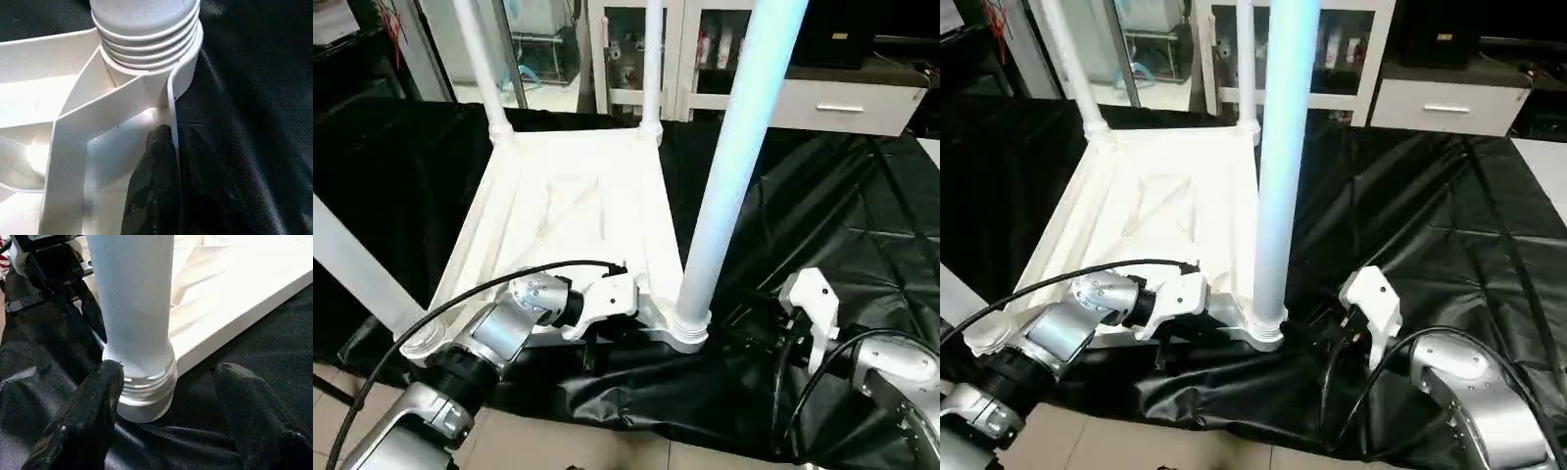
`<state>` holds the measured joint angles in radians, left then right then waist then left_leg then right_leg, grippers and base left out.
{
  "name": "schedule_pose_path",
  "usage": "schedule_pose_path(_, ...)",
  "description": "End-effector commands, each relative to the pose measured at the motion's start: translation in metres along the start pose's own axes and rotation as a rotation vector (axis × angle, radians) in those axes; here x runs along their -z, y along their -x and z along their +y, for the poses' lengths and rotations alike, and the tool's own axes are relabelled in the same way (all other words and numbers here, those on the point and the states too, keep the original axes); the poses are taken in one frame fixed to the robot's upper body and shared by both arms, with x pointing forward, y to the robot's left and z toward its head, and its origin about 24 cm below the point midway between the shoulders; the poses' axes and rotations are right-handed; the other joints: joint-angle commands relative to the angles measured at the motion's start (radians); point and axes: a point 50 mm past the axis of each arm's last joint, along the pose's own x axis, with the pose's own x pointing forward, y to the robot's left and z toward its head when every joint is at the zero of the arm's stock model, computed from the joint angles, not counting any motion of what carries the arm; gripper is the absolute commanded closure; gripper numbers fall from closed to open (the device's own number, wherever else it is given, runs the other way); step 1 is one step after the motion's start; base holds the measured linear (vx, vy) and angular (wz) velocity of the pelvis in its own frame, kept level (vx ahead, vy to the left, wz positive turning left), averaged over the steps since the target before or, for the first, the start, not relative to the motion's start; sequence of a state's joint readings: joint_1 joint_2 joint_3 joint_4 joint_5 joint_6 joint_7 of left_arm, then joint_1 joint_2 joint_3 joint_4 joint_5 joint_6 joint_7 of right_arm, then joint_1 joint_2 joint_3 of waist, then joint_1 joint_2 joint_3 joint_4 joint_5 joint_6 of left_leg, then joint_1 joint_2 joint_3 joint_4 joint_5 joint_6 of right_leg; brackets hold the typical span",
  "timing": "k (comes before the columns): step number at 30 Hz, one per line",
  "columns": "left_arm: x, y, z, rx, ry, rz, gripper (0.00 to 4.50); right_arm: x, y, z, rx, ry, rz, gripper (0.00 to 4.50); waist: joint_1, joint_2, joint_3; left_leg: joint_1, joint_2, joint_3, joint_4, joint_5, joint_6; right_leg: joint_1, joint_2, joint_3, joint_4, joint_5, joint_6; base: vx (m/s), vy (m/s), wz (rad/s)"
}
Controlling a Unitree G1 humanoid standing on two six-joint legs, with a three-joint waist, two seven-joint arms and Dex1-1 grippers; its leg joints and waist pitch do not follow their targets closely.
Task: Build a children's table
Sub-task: Rotate leg to tighten
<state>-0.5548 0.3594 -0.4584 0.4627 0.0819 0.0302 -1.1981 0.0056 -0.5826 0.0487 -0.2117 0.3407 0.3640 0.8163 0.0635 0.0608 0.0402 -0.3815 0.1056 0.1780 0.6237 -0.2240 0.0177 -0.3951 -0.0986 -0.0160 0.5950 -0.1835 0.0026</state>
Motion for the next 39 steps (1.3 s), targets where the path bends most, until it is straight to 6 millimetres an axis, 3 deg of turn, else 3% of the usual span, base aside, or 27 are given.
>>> schedule_pose_path(1,0.005,-0.005,-0.006,0.062,-0.017,0.038,4.49,-0.002,0.000,-0.001,0.008,0.017,-0.007,1.27,-0.002,-0.022,-0.048,0.019,0.116,-0.049,-0.102,-0.234,0.059,0.035,-0.072,0.032,-0.064,-0.173,-0.249,0.000,0.000,0.00)
schedule_pose_path(8,0.008,-0.004,-0.003,0.062,-0.022,0.068,4.49,-0.003,0.001,-0.004,0.008,0.026,0.001,1.27,-0.002,-0.028,-0.047,0.020,0.116,-0.048,-0.103,-0.240,0.054,0.033,-0.074,0.033,-0.067,-0.207,-0.238,0.000,0.000,0.00)
schedule_pose_path(13,0.010,-0.003,-0.003,0.064,-0.025,0.076,4.49,-0.004,0.000,-0.005,0.004,0.022,-0.003,1.27,-0.003,-0.027,-0.047,0.018,0.116,-0.049,-0.103,-0.231,0.056,0.034,-0.073,0.033,-0.066,-0.197,-0.236,0.000,0.000,0.00)
schedule_pose_path(14,0.011,-0.002,-0.003,0.067,-0.028,0.086,4.50,-0.006,-0.002,-0.005,-0.005,0.000,-0.020,1.00,0.000,-0.008,-0.048,0.019,0.116,-0.052,-0.104,-0.238,0.051,0.033,-0.074,0.033,-0.065,-0.196,-0.237,0.000,0.000,0.00)
schedule_pose_path(15,0.012,-0.002,-0.003,0.067,-0.028,0.088,4.50,-0.007,-0.002,-0.005,-0.008,-0.004,-0.023,0.94,-0.004,-0.013,-0.047,0.019,0.116,-0.052,-0.106,-0.255,0.045,0.033,-0.072,0.032,-0.067,-0.196,-0.238,0.000,0.000,0.00)
schedule_pose_path(16,0.013,-0.002,-0.003,0.069,-0.031,0.091,4.50,-0.008,-0.003,-0.005,-0.017,-0.015,-0.037,0.94,-0.001,-0.001,-0.047,0.020,0.115,-0.054,-0.106,-0.268,0.039,0.034,-0.073,0.032,-0.065,-0.195,-0.242,0.000,0.000,0.00)
schedule_pose_path(18,0.013,-0.001,-0.002,0.070,-0.033,0.092,4.50,-0.009,-0.004,-0.005,-0.021,-0.017,-0.045,0.68,-0.003,-0.005,-0.048,0.021,0.115,-0.053,-0.108,-0.286,0.028,0.034,-0.070,0.031,-0.068,-0.184,-0.244,0.000,0.000,0.00)
schedule_pose_path(20,0.012,0.000,-0.002,0.072,-0.037,0.089,4.50,-0.009,-0.005,-0.005,-0.033,-0.015,-0.056,0.58,0.000,0.000,-0.049,0.019,0.116,-0.054,-0.108,-0.281,0.026,0.037,-0.072,0.031,-0.063,-0.155,-0.251,0.000,0.000,0.00)
schedule_pose_path(22,0.011,0.001,-0.003,0.072,-0.040,0.085,4.50,-0.008,-0.006,-0.005,-0.039,-0.010,-0.054,0.40,0.000,-0.001,-0.050,0.018,0.116,-0.054,-0.108,-0.274,0.028,0.038,-0.073,0.031,-0.062,-0.142,-0.258,0.000,0.000,0.00)
schedule_pose_path(23,0.010,0.000,-0.004,0.081,-0.043,0.076,4.50,-0.005,-0.009,-0.004,-0.061,-0.001,-0.038,0.40,0.001,-0.014,-0.050,0.017,0.117,-0.052,-0.107,-0.264,0.035,0.039,-0.075,0.031,-0.061,-0.136,-0.262,0.000,0.000,0.00)
schedule_pose_path(24,0.009,0.000,-0.005,0.084,-0.045,0.073,4.50,-0.004,-0.011,-0.003,-0.071,0.005,-0.028,0.30,0.003,-0.007,-0.050,0.017,0.117,-0.053,-0.106,-0.260,0.037,0.038,-0.076,0.031,-0.060,-0.148,-0.264,0.000,0.000,0.00)
schedule_pose_path(26,0.009,0.000,-0.005,0.086,-0.050,0.077,4.50,-0.001,-0.015,-0.003,-0.094,0.001,-0.012,0.30,0.000,-0.024,-0.050,0.016,0.117,-0.050,-0.106,-0.248,0.045,0.038,-0.074,0.030,-0.062,-0.152,-0.263,0.000,0.000,0.00)
schedule_pose_path(28,0.009,0.000,-0.005,0.082,-0.052,0.079,4.50,0.000,-0.019,-0.004,-0.104,-0.003,-0.004,0.30,0.002,-0.012,-0.049,0.018,0.117,-0.052,-0.106,-0.249,0.045,0.034,-0.075,0.030,-0.061,-0.167,-0.265,0.000,0.000,0.00)
schedule_pose_path(29,0.009,0.000,-0.004,0.081,-0.053,0.079,4.50,0.001,-0.021,-0.005,-0.115,-0.003,0.005,0.30,0.003,-0.023,-0.050,0.019,0.118,-0.050,-0.104,-0.237,0.049,0.035,-0.076,0.031,-0.058,-0.159,-0.265,0.000,0.000,0.00)
schedule_pose_path(30,0.009,0.000,-0.004,0.079,-0.054,0.079,4.50,0.001,-0.023,-0.007,-0.113,0.006,0.008,0.30,0.005,-0.018,-0.049,0.018,0.118,-0.050,-0.105,-0.226,0.052,0.034,-0.076,0.031,-0.058,-0.150,-0.265,0.000,0.000,0.00)
schedule_pose_path(31,0.009,0.000,-0.004,0.078,-0.054,0.079,4.50,0.000,-0.025,-0.008,-0.116,0.007,0.006,0.30,0.004,-0.025,-0.050,0.019,0.119,-0.049,-0.105,-0.223,0.054,0.033,-0.074,0.030,-0.058,-0.144,-0.266,0.000,0.000,0.00)
schedule_pose_path(34,0.010,0.000,-0.005,0.077,-0.054,0.078,4.50,-0.001,-0.031,-0.011,-0.132,0.011,0.002,0.30,0.004,-0.020,-0.050,0.017,0.118,-0.048,-0.103,-0.212,0.058,0.035,-0.076,0.030,-0.056,-0.120,-0.272,0.000,0.000,0.00)
schedule_pose_path(39,0.010,-0.003,-0.007,0.085,-0.049,0.071,4.50,0.000,-0.043,-0.011,-0.194,0.019,0.039,0.30,0.002,-0.022,-0.049,0.020,0.118,-0.048,-0.104,-0.228,0.050,0.034,-0.075,0.031,-0.057,-0.145,-0.276,0.000,0.000,0.00)
